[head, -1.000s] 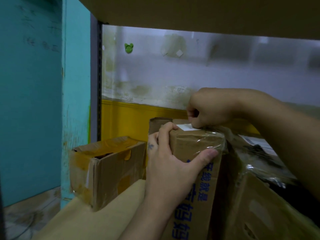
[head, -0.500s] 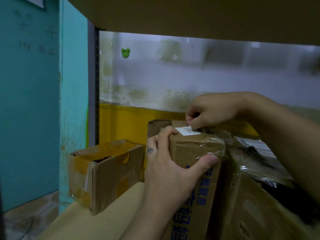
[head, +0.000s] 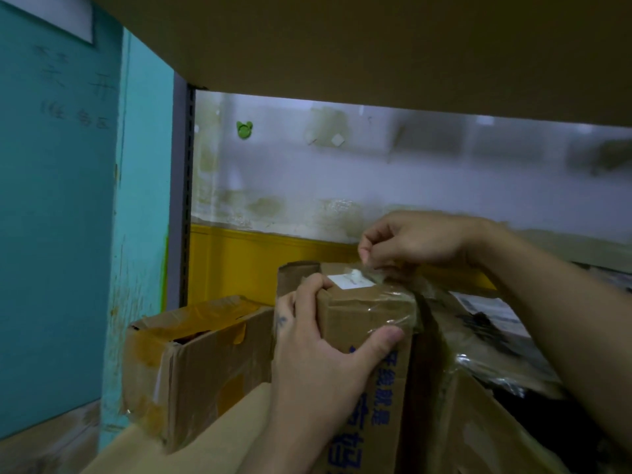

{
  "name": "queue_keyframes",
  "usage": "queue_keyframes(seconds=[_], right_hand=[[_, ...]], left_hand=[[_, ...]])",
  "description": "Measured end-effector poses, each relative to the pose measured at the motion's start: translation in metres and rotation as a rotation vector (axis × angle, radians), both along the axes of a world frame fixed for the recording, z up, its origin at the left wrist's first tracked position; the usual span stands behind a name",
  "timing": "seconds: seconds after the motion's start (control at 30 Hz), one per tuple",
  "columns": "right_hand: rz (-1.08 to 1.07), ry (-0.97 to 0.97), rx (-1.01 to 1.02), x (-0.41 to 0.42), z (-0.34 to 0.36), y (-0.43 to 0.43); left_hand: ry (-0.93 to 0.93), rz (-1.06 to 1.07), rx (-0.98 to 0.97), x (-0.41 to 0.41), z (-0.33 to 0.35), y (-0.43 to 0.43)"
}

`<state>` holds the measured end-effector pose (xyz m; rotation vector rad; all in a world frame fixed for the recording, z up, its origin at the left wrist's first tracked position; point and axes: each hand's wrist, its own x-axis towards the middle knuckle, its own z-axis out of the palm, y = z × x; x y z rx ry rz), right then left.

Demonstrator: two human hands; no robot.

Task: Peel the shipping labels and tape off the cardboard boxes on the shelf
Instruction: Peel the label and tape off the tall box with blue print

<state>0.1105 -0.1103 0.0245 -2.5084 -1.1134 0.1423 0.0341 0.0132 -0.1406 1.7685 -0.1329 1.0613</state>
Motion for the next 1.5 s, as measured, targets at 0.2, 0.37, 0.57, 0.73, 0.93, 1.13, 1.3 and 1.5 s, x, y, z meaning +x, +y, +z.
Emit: queue_keyframes(seconds=[0.2,0.37,0.57,0.73,0.93,1.13,1.3,1.5], right_hand=[[0.026,-0.190,-0.122,0.001,-0.003,0.003],[0.026,-0.300,-0.099,0.003,-0.005,0.008],[0.020,-0.469,-0.158,0.002,-0.009,0.012],[0.036,-0.497,-0.227,0.002,-0.014,0.014],[0.047,-0.358,-0.201,0.005,-0.014,0.010],[0.088,-0.277,-0.130,0.008,-0.012,0.001],[0.078,-0.171,-0.043,0.007,-0.013,-0.006],[0.071,-0.075,0.092,0.011,-0.014,-0.008]], left_hand=[[0.017,-0.024,-0.024,0.000,0.000,-0.001],[0.004,-0.011,-0.018,0.001,-0.001,-0.001],[0.004,-0.005,-0.015,0.000,0.001,-0.002],[-0.001,-0.007,-0.010,-0.001,0.000,-0.002],[-0.011,-0.007,-0.004,0.003,-0.001,-0.002],[-0.011,-0.028,-0.026,0.005,-0.002,-0.002],[0.008,-0.060,-0.024,0.001,-0.001,-0.001],[0.014,-0.065,-0.030,0.004,0.002,0.004]])
